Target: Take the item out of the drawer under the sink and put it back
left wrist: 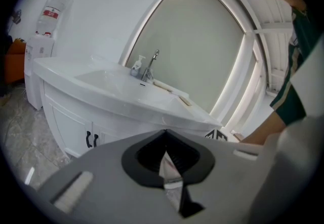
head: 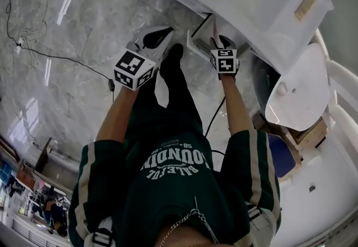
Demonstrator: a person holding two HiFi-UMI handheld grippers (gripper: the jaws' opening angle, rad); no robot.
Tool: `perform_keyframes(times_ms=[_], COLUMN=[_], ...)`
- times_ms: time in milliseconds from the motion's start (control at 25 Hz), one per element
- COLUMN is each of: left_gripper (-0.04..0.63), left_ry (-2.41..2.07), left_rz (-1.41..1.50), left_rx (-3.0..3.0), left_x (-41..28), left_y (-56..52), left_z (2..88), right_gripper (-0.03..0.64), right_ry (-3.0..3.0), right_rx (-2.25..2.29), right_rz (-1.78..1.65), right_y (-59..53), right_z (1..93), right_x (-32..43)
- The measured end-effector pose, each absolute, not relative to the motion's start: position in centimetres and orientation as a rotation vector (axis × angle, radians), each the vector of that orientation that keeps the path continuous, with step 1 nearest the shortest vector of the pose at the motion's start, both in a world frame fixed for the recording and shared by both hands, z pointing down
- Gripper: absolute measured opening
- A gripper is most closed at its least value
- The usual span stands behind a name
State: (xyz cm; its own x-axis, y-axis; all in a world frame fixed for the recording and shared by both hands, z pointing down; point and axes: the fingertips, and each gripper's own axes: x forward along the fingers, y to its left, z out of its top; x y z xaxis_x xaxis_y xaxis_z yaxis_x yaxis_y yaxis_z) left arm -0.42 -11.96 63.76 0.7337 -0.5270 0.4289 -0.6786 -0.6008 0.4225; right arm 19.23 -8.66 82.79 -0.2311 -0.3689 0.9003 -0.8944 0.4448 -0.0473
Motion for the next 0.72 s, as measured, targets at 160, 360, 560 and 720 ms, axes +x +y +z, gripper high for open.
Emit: perform_keyframes(times_ms=[160, 360, 560, 720], left_gripper=[0.049, 0.049, 0.049, 0.049], left_ry=[-0.911, -0.896, -0.891, -0.888], left_rz=[0.358, 0.361, 0.356, 0.362], left_rx=[2.324, 2.299, 2.27, 2.254], left_x=[-1.0, -0.9, -0.8, -1.3], left_y=[-11.2, -9.9, -8.8, -8.0], left_z=[65.5, 66.9, 67.9, 68.4], right_gripper=[0.12, 0.118, 0.118, 0.118], right_ry=[-1.739, -1.641, -1.585, -1.545], right_rx=[1.034, 1.008, 1.009, 1.016], right_rz=[0.738, 0.748, 0.751, 0.769], right_y=[-8.9, -8.7, -8.7, -8.9], right_z=[86.0, 89.7, 92.9, 94.1], right_x=[19.8, 20.9, 21.8, 22.2])
